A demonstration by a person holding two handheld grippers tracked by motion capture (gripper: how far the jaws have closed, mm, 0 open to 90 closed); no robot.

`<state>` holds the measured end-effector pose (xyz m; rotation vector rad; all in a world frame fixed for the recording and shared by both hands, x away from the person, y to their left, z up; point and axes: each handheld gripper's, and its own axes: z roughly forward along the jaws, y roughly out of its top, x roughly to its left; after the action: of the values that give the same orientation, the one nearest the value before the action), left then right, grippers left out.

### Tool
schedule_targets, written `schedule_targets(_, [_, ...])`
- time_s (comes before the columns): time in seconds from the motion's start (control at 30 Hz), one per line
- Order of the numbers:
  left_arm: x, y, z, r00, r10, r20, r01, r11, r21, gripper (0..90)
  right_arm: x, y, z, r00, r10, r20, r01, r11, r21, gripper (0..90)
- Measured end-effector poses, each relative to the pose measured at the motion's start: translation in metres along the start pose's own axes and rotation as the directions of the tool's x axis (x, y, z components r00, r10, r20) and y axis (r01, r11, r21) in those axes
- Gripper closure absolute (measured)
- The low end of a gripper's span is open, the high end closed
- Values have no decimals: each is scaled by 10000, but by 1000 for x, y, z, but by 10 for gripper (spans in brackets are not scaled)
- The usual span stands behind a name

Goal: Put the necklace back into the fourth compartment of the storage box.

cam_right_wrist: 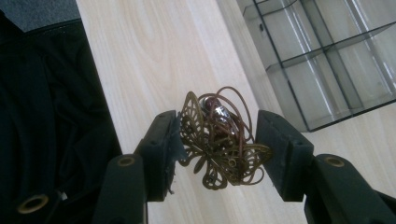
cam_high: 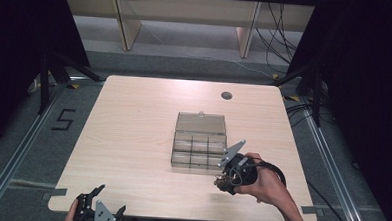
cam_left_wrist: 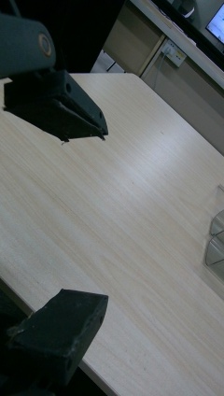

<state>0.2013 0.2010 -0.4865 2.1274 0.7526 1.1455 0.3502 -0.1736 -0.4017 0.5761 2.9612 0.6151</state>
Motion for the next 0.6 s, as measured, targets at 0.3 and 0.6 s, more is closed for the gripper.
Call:
schedule_targets(0.3, [1,0,-1,9999,55,-84,-55,10000,26,155,-6,16,-5,9999,-126,-23,126,9999,5,501])
schedule_targets(0.6, [-1,0,0,9999,-126,-56,125,9999,-78,156,-10,33,-14,9997,-217,-124,216,9997,-130,502])
